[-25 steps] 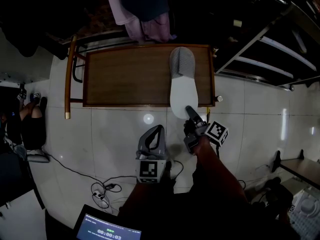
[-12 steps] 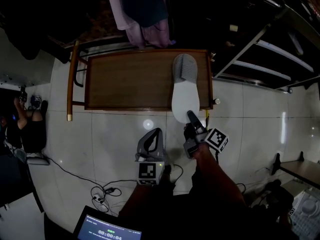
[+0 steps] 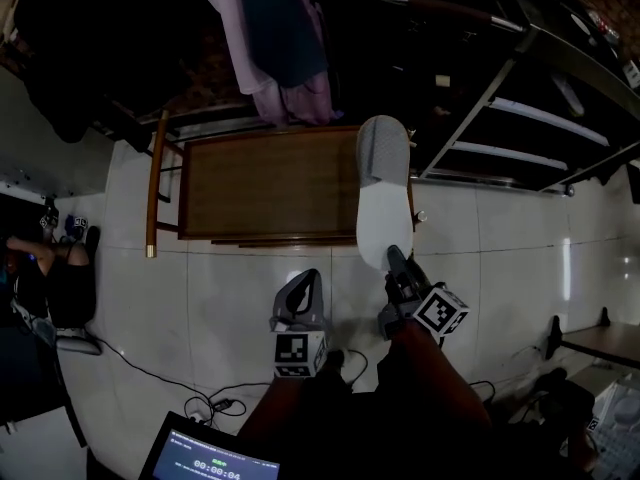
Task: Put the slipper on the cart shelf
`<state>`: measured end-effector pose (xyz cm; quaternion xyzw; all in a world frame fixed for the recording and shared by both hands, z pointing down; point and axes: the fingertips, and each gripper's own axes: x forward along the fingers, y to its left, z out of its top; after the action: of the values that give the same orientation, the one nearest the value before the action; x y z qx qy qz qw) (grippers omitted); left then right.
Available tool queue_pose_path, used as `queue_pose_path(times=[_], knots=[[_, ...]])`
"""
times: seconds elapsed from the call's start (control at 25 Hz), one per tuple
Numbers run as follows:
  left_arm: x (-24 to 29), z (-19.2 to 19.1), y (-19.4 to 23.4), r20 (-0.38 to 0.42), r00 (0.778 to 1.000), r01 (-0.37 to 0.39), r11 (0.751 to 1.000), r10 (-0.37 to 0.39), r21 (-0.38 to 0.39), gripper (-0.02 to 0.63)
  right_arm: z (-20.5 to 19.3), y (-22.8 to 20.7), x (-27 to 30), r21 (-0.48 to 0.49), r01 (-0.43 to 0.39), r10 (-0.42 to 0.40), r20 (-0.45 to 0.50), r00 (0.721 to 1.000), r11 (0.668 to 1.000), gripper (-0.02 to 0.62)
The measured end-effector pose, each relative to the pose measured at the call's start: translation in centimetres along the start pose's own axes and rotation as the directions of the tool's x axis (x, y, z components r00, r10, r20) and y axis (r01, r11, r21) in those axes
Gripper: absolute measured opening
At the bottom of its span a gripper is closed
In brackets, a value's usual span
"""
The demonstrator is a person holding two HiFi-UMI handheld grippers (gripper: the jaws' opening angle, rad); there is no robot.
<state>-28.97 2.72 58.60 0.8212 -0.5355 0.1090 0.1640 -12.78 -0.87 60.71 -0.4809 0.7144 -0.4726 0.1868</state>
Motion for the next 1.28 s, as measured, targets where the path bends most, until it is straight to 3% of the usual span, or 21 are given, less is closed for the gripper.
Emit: queue_pose_path(times=[0.12, 0.2, 0.36, 0.48, 0.52, 0.6, 0.72, 1.0, 1.28], knots=[[-0.4, 1.6, 0.3, 0.026, 1.0, 0.006, 0.996, -0.004, -0.084, 0.014, 2.1, 2.1, -1.4, -0.232, 0.047, -0.038, 0.044, 0.998, 0.971, 0.035], [-0.9, 2.7, 0.6, 0.045, 0.999, 0.005, 0.994, 0.0, -0.105, 0.015, 3.3, 3.7, -2.5, -0.394, 0.116, -0.085, 0.095, 0.992, 0.912, 0.035], [-1.4, 4.6, 0.8, 0.082, 0.997, 0.013, 0.997, -0.007, -0.082, 0.015, 5.0, 7.4, -3.8, -0.636, 0.203, -0.102, 0.192, 0.976, 0.744, 0.035], [-1.5, 5.2, 0.6, 0.098, 0.995, 0.02, 0.998, -0.014, -0.064, 0.015, 6.0, 9.8, -4.8, -0.769, 0.283, -0.109, 0.271, 0.956, 0.573, 0.035], [-1.7, 5.6, 0.7, 0.109, 0.994, 0.018, 0.998, -0.011, -0.064, 0.015, 6.1, 10.5, -5.1, -0.793, 0.299, -0.106, 0.288, 0.952, 0.531, 0.035], [-2.2, 6.5, 0.6, 0.129, 0.992, 0.016, 0.998, -0.008, -0.061, 0.015, 6.2, 11.8, -5.6, -0.821, 0.308, -0.083, 0.307, 0.948, 0.48, 0.035], [-2.5, 7.8, 0.2, 0.148, 0.989, 0.016, 1.0, -0.014, -0.013, 0.015, 6.6, 13.0, -6.3, -0.836, 0.313, -0.062, 0.32, 0.945, 0.451, 0.035], [-3.2, 11.9, -0.9, 0.256, 0.966, 0.001, 0.997, -0.022, 0.082, 0.015, 7.3, 13.7, -6.2, -0.846, 0.308, -0.029, 0.328, 0.944, 0.435, 0.035], [-1.1, 14.1, -3.2, 0.27, 0.963, -0.028, 0.994, -0.002, 0.106, 0.015, 10.4, 12.9, -6.6, -0.837, 0.29, -0.009, 0.323, 0.946, 0.463, 0.035]])
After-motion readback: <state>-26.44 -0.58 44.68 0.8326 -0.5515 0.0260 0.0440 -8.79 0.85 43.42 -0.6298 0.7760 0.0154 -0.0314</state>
